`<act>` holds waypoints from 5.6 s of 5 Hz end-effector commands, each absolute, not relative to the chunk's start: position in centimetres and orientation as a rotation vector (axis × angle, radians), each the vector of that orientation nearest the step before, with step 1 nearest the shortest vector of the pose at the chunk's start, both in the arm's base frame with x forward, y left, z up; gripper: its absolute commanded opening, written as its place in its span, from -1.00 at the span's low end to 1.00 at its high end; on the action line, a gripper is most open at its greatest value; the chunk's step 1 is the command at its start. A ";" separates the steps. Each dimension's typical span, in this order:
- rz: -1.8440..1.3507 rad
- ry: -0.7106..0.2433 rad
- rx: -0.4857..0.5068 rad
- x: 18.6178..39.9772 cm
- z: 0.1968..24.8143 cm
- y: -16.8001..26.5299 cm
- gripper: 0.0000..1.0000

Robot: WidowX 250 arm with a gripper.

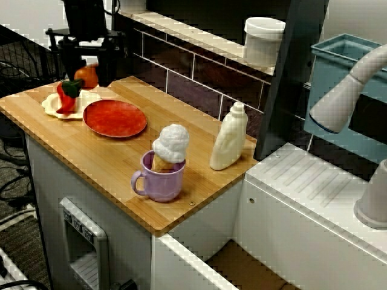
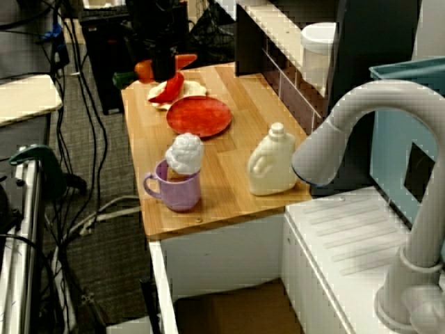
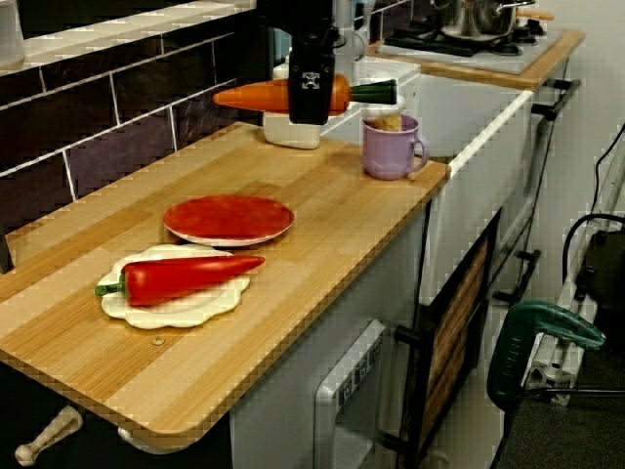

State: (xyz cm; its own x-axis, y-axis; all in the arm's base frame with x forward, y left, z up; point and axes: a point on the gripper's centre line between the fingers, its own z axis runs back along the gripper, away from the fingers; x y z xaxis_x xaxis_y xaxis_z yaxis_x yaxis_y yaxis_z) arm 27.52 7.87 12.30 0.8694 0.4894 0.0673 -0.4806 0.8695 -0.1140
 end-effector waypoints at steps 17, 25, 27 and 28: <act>0.742 -0.235 -0.005 27.8 9.5 16.2 1.00; 0.780 -0.317 0.147 30.1 6.1 18.6 1.00; 0.772 -0.311 0.179 29.9 4.9 18.7 1.00; 0.771 -0.305 0.181 29.9 4.8 18.8 1.00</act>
